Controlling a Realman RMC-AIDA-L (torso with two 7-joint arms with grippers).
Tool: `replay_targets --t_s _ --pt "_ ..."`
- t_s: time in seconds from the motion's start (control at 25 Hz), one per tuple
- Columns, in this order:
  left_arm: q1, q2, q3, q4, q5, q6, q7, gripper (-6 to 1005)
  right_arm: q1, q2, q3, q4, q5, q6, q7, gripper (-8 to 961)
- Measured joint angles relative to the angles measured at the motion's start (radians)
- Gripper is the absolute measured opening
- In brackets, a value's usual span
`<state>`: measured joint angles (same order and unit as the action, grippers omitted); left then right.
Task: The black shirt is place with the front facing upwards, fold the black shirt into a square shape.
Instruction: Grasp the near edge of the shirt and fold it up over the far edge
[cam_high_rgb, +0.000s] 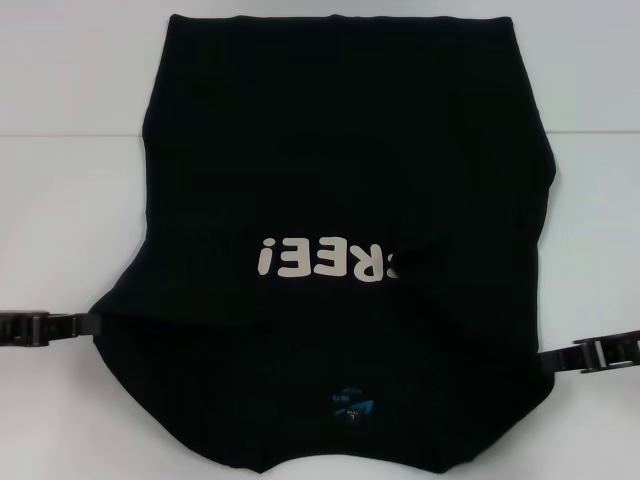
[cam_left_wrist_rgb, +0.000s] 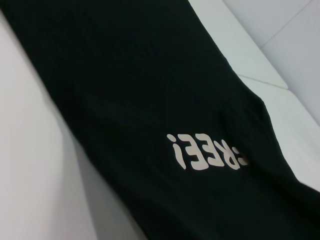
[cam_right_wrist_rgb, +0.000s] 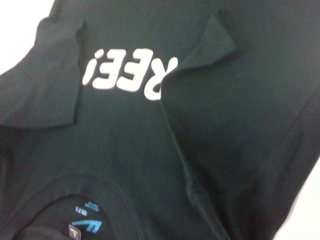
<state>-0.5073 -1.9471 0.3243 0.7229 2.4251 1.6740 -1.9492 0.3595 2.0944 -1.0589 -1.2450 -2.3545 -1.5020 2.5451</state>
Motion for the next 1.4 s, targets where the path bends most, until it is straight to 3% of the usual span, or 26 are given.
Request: replay_targets --t_s 0.28,0.64,1.04,1.4 --pt "0.037 0.001 -0.062 -0.015 -0.003 0.04 -0.003 -1 -0.063 0.001 0.106 0.038 0.086 -0.027 -0.135 10" --pt "0.093 0.006 -0.101 -0.1 -0.052 0.095 0.052 -1 -0.06 0.0 0.267 0.182 0.132 -0.075 -0.349 11" --pt "0.141 0.002 -0.123 -0.131 -0.051 0.058 0.056 -1 -0.089 -0.009 0.509 0.289 0.124 -0.182 -0.554 9" --pt "0.162 -0.001 -0.117 -0.134 -0.041 0.066 0.061 -1 -0.142 -0.015 0.599 0.37 0.119 -0.212 -0.65 9"
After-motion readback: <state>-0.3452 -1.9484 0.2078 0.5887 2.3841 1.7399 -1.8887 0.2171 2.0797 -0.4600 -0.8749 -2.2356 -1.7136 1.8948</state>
